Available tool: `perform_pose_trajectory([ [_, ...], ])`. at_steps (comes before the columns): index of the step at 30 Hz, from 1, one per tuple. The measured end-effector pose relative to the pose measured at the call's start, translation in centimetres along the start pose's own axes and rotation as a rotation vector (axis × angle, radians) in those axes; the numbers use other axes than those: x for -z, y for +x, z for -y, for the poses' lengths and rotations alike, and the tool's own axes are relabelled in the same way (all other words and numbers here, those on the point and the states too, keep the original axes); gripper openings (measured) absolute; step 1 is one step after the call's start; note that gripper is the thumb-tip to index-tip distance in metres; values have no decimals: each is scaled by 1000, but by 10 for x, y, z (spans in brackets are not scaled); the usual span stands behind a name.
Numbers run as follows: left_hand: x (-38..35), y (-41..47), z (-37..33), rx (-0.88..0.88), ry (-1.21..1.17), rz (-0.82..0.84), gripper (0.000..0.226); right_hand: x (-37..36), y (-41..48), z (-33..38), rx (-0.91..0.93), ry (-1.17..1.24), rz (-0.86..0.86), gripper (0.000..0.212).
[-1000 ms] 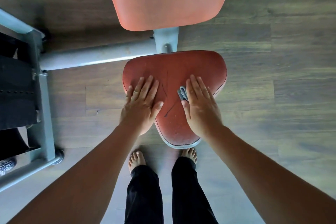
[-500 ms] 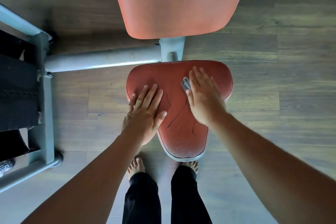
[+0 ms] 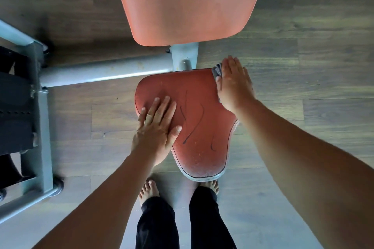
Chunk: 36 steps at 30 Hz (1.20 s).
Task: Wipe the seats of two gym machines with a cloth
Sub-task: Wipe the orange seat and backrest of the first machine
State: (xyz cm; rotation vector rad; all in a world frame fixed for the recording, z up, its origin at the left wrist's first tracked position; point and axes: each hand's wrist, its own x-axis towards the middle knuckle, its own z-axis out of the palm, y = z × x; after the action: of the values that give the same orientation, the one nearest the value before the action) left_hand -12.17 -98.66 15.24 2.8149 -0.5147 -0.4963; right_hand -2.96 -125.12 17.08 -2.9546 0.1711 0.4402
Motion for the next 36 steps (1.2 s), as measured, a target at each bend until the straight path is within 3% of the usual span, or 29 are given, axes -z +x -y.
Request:
perform_pose_trajectory([
  [3,0,0,0,3,-14,-2,68,-5,-17,17,-94,39,-39,64],
  [8,0,-1,0,2,-14,-10,68,-15,-72,-5,88,61,-38,60],
  [12,0,0,-1,9,-17,-20,68,-7,-17,-9,-155,50,-28,64],
  [14,1,0,-1,6,-22,-10,68,-8,-30,7,-181,58,-62,66],
  [20,4,0,-2,6,-11,11,69,-20,-158,45,-17,113,-13,66],
  [24,3,0,-2,9,-9,3,68,-10,-119,18,142,-20,18,66],
  [27,2,0,-2,8,-14,-8,69,-12,-81,14,94,0,3,64],
  [31,3,-1,-1,8,-14,-2,69,-24,-129,45,-60,129,-103,64],
  [36,5,0,-1,10,-4,21,70,-28,-184,52,109,122,-28,61],
])
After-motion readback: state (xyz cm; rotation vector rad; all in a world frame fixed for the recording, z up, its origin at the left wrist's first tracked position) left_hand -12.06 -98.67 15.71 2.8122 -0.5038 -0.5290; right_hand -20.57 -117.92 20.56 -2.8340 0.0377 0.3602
